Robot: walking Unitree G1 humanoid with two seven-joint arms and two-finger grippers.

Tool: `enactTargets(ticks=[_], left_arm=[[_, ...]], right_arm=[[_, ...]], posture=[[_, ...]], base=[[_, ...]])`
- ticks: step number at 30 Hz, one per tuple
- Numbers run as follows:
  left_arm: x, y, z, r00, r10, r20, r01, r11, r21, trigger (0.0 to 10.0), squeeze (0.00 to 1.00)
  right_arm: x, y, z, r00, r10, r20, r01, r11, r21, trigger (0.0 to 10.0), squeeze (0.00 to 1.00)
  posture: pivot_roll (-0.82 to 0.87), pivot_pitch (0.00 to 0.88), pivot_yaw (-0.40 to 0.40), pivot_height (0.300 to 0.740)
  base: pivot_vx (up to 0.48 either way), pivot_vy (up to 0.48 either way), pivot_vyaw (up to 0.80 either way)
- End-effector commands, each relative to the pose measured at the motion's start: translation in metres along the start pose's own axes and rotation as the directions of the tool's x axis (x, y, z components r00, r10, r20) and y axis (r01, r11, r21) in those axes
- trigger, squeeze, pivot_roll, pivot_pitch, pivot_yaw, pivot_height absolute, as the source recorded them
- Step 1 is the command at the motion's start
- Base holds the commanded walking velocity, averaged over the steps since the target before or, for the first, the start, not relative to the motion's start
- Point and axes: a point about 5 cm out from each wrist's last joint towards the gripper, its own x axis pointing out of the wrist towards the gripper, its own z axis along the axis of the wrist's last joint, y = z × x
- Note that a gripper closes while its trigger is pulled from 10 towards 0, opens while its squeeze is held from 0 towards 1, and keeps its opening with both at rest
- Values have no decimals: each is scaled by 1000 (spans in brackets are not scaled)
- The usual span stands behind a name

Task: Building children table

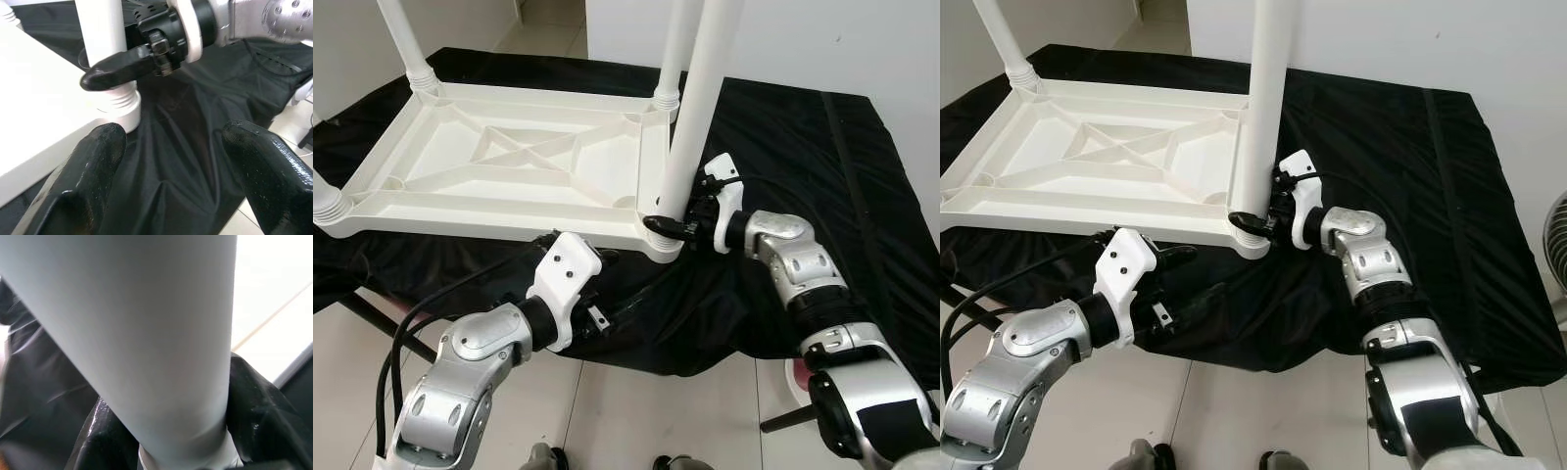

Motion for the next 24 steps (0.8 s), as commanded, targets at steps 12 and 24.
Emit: enactTargets(ticks=[12,24], left_arm=[[1,0,-2,998,67,1,-67,998,-6,10000,0],[2,0,-2,998,67,2,-67,998,-4,10000,0]], right_arm=[[-38,19,-61,500,-816,-292,861,431,270,0,0],[-21,37,-43,551,-813,-190,823,490,288,10000,0]], posture=[[-20,173,27,740],[-19,168,23,740]], base=[[0,0,0],[0,0,0]])
